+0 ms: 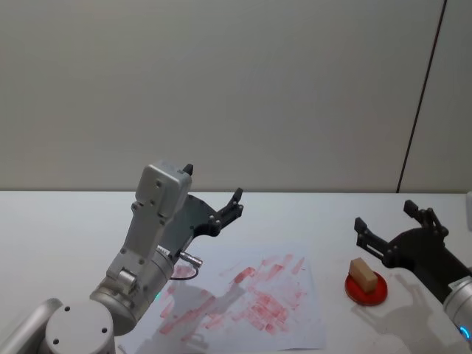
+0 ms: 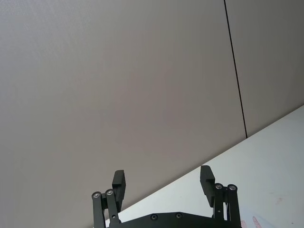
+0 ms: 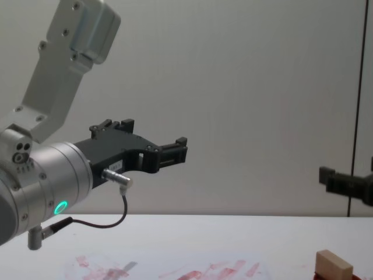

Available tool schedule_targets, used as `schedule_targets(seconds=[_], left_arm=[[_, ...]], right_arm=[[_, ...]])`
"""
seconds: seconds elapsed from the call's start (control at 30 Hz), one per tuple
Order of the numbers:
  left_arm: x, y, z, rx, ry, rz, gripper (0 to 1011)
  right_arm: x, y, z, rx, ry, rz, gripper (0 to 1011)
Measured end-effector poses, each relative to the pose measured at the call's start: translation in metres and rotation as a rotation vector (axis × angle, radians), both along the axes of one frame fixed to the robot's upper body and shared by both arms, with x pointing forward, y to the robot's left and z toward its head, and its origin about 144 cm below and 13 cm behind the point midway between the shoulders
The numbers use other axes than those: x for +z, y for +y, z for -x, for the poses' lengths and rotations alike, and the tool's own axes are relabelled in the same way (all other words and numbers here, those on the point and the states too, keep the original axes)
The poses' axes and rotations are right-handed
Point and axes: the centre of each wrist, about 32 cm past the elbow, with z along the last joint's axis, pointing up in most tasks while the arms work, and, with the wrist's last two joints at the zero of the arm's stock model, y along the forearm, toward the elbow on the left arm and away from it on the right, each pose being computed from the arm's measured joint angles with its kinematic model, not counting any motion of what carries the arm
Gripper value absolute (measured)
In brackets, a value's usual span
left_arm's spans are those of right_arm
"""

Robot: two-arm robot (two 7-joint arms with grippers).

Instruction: Use the one hand to pick up the stamp and affix it onto the A4 paper.

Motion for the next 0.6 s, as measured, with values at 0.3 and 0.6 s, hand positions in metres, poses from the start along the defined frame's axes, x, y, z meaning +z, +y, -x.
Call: schedule_targets(seconds=[0.3, 0.6], left_arm=[[0.0, 0.0, 0.0, 0.0, 0.0, 0.0, 1002], [0.0, 0.0, 0.0, 0.0, 0.0, 0.0, 1003]], right_arm=[[-0.008, -0.007, -0.001, 0.023, 0.059, 0.03, 1001], [-0.019, -0.012, -0.002, 0.03, 0.118, 0.075, 1001]])
